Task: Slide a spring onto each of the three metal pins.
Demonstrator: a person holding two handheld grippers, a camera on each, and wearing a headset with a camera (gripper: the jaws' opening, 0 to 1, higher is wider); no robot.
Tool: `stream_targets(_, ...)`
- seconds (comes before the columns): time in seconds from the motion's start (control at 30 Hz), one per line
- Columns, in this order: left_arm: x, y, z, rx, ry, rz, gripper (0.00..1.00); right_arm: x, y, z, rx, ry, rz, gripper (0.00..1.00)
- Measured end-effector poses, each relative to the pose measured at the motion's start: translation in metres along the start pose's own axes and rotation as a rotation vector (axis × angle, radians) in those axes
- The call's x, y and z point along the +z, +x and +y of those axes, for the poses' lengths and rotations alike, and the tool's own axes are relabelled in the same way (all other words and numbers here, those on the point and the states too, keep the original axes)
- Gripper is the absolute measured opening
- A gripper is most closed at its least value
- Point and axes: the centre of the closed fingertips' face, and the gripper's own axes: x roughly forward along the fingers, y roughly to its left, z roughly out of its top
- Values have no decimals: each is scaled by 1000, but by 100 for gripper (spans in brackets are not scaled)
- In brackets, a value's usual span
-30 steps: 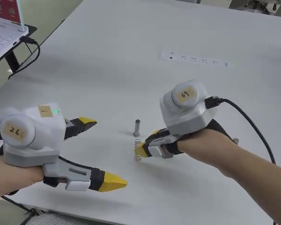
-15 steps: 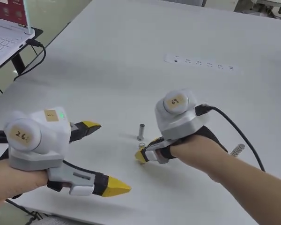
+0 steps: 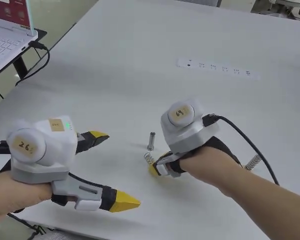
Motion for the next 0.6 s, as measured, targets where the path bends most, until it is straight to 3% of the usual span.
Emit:
stream_targets(0.2,-2,0,0,-1,-2,6,97,2,-1,-2,-20,-70,0,8)
stream_targets(0.6,0,0,-1,-7,-6,-1,96,1,-12,-5,-6,-51,-37,7)
